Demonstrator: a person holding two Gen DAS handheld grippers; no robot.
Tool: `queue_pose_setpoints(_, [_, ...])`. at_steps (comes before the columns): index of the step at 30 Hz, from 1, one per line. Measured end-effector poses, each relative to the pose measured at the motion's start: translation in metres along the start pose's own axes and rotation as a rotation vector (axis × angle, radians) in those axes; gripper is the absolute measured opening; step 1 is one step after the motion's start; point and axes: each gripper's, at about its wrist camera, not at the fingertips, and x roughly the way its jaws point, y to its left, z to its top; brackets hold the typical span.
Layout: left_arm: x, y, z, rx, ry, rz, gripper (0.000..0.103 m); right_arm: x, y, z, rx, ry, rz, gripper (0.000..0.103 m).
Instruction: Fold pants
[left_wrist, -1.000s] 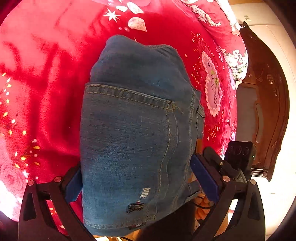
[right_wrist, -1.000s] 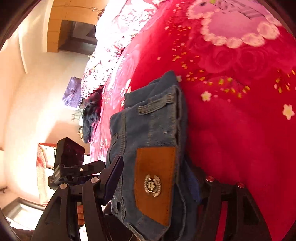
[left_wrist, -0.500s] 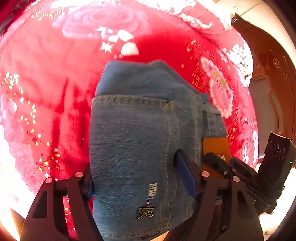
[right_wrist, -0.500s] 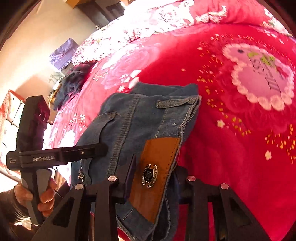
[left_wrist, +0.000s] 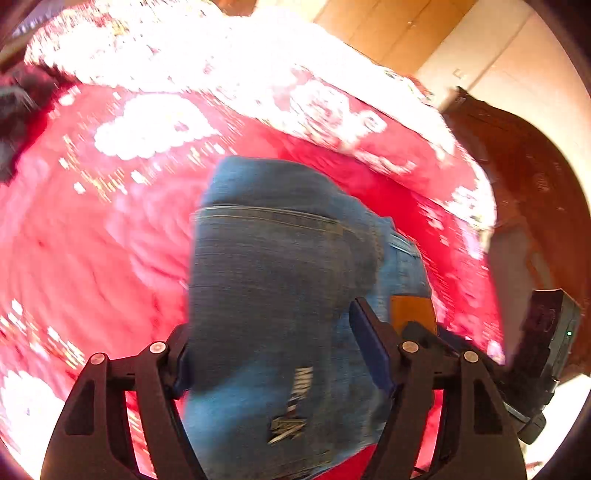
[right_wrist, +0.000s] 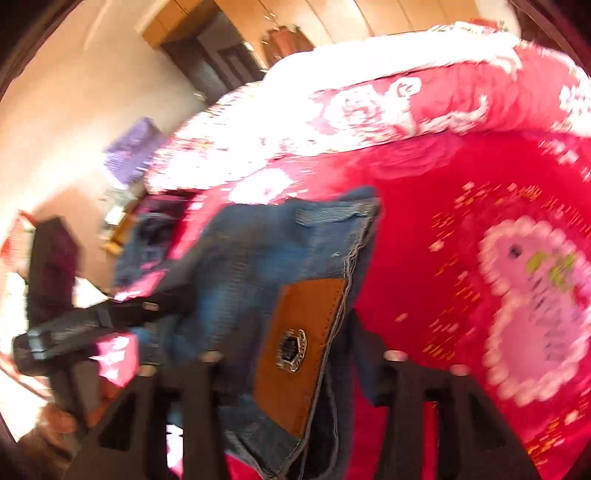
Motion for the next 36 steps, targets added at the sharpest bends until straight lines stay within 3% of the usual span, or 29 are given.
queue_pose_setpoints(1, [0.001, 0.005, 0.005, 0.008, -0.014, 0.054, 0.086, 0.006, 0.002, 0.007, -0.018, 0.012, -0.114, 0.084])
queue_pose_setpoints(3, [0.002, 0.02, 0.003, 0.007, -0.028, 0.12, 0.086, 0.015, 0.002, 0.012, -0.038, 0.044, -0.243, 0.088])
queue_pose_setpoints(5, [0.006, 0.038, -0.013, -0.017, -0.025, 0.148, 0.087, 0.015, 0.001, 0.0, -0.025, 0.044, -0.231, 0.092])
queue_pose_setpoints(7, [0.014, 0.053, -0.034, -0.045, 0.004, 0.179, 0.087, 0.017, 0.003, -0.02, -0.024, 0.063, -0.278, 0.1])
queue_pose_setpoints(10, [0.022, 0.057, -0.069, -0.039, -0.002, 0.251, 0.087, 0.016, 0.015, -0.056, -0.098, 0.069, -0.328, 0.099])
queue_pose_setpoints(13, [0.012, 0.051, -0.091, 0.011, -0.064, 0.348, 0.087, 0.002, 0.034, -0.077, -0.184, -0.005, -0.42, 0.1])
queue_pose_setpoints(17, [-0.022, 0.039, -0.097, 0.033, -0.172, 0.418, 0.087, -0.038, 0.057, -0.077, -0.202, -0.16, -0.523, 0.103])
queue_pose_setpoints(20, [-0.044, 0.034, -0.095, 0.053, -0.261, 0.466, 0.087, -0.059, 0.064, -0.072, -0.211, -0.213, -0.479, 0.103])
queue_pose_setpoints(23, [-0.057, 0.028, -0.094, 0.086, -0.292, 0.507, 0.087, -0.074, 0.064, -0.072, -0.185, -0.252, -0.461, 0.103])
queue_pose_setpoints(26, [-0.062, 0.031, -0.1, 0.049, -0.263, 0.49, 0.087, -0.078, 0.059, -0.078, -0.157, -0.25, -0.444, 0.103])
queue_pose_setpoints(29, [-0.055, 0.038, -0.105, 0.0, -0.175, 0.424, 0.087, -0.079, 0.056, -0.092, -0.145, -0.229, -0.413, 0.103])
queue_pose_setpoints(32, [-0.049, 0.033, -0.115, 0.035, -0.13, 0.381, 0.087, -0.079, 0.051, -0.108, -0.138, -0.218, -0.402, 0.103])
queue_pose_setpoints(36, [-0.05, 0.018, -0.126, 0.079, -0.119, 0.39, 0.087, -0.081, 0.046, -0.124, -0.134, -0.202, -0.407, 0.103])
